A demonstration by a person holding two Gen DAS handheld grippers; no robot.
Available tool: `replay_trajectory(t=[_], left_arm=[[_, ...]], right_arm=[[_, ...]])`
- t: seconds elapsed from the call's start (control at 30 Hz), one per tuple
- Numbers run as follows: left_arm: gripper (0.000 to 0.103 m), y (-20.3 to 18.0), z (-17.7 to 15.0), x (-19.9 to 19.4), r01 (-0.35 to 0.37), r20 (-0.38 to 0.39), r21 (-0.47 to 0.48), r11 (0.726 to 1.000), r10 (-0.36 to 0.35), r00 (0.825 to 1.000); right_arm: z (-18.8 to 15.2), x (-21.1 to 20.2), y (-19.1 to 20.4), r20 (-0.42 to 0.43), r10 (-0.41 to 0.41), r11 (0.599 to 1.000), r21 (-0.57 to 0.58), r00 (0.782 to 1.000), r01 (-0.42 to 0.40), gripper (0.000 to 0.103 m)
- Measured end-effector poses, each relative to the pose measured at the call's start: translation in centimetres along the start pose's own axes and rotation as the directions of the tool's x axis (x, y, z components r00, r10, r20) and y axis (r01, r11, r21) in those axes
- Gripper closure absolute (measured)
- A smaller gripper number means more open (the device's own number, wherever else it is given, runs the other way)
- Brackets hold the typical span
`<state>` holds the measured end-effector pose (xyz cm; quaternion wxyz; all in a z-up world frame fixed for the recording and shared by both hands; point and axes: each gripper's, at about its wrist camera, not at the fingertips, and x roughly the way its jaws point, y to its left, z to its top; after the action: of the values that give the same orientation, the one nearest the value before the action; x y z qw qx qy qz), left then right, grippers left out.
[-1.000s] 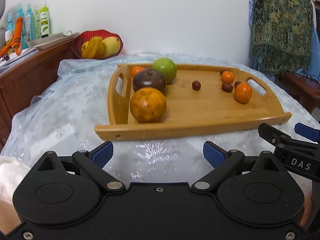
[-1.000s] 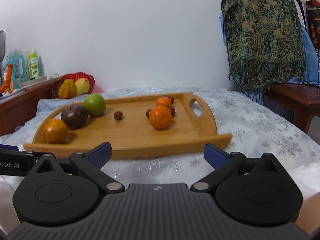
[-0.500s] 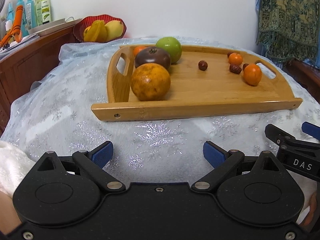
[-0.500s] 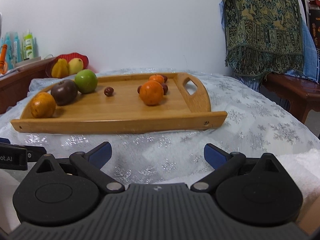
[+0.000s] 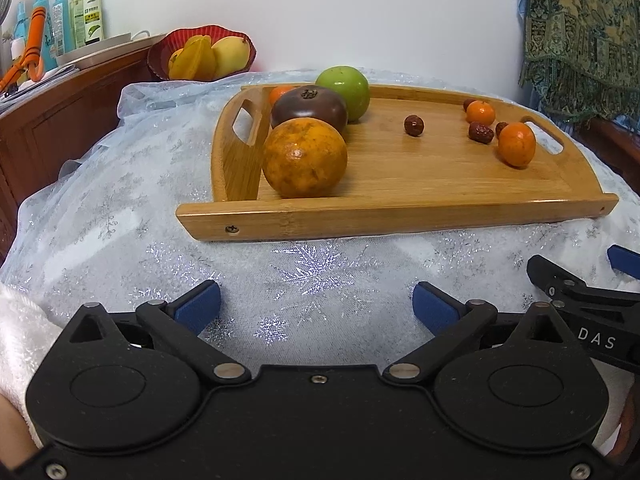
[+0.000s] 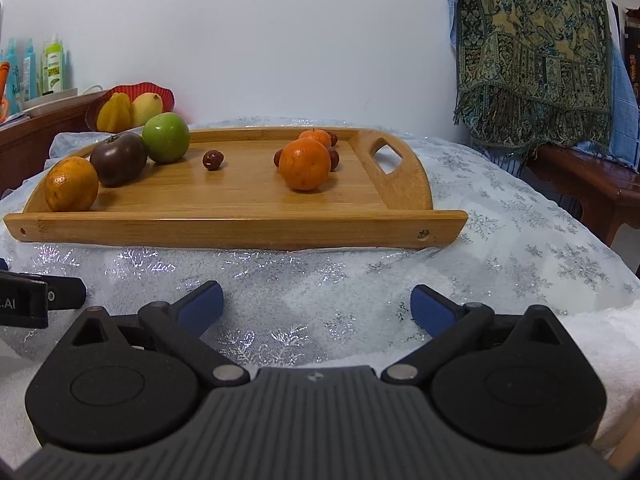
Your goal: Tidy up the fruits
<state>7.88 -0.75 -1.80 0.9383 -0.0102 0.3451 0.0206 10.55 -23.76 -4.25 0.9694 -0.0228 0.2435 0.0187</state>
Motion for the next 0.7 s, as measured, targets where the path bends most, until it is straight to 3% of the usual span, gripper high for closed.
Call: replay_trajectory(t=[0.7], left_arm=[[0.0,0.04,0.35,0.35,-0.006,-0.022,-0.02,1.0,0.005,1.0]], right_arm=[[0.02,0.12,-0.12,-0.006,0.001,1.0,-0.006,1.0,-0.001,0.0]])
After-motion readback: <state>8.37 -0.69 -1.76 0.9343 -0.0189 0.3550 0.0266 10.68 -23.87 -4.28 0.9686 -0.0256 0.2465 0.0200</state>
